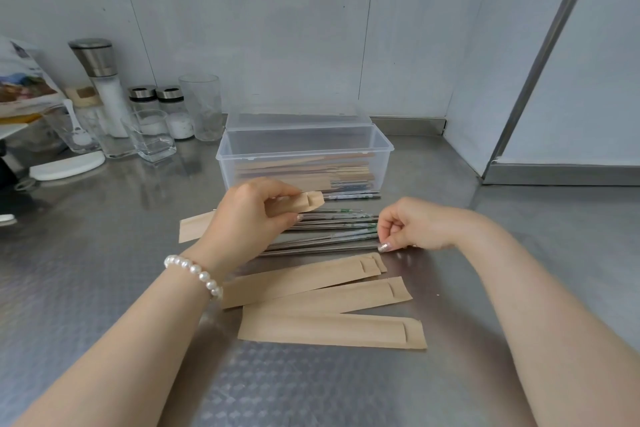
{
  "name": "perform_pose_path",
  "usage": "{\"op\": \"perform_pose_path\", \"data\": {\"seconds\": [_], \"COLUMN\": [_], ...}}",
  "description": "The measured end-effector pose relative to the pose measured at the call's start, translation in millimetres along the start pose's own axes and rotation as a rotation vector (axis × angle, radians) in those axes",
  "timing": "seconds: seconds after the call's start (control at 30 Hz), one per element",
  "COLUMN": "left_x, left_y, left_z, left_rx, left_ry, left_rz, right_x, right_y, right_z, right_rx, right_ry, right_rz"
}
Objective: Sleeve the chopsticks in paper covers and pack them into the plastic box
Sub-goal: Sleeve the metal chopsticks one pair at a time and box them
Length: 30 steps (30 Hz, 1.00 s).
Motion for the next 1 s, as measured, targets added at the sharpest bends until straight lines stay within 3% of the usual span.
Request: {"op": "perform_pose_path", "data": {"seconds": [0.2,0.33,0.4,0.53,0.63,0.8,1.0], "left_x": [1,2,2,2,2,1,-3], "left_y": [-6,-8,-8,-4,-2,2,11], "left_z": [3,4,4,3,3,3,0], "left_rx": [-0.003,-0.026,-0.023,-0.019,-0.014,0.003,0.005], "left_ry": [-0.030,-0.053,-0.048,-0.024,-0.020,-0.047,-0.009], "left_rz": [-0.037,-0.062,-0.058,-0.038,-0.021,0.026,0.126], "right_x": [-7,-13,-13,-6,-3,-5,-5], "right_y": [-10,-24,-29,-37,-42,-48,-47], "right_z": [-6,-11,-13,-18,-26,-48,-56], "right_rx": [0.119,0.394,0.582,1.220,1.467,1.595,1.564], "right_ry": [0.006,-0.066,-0.100,-0.145,-0.148,-0.004,0.066], "right_rz": [-0.008,-0.223,-0.341,-0.526,-0.745,-1.042,-1.161]}}
Point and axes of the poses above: each hand's wrist, its own x-axis towards the middle knuckle, its own y-axis out of the palm, z = x × y, the point moved 2 cm from there along x, towards the middle knuckle, and after that the axes turned 5 degrees about -z, right-handed, at the moved point
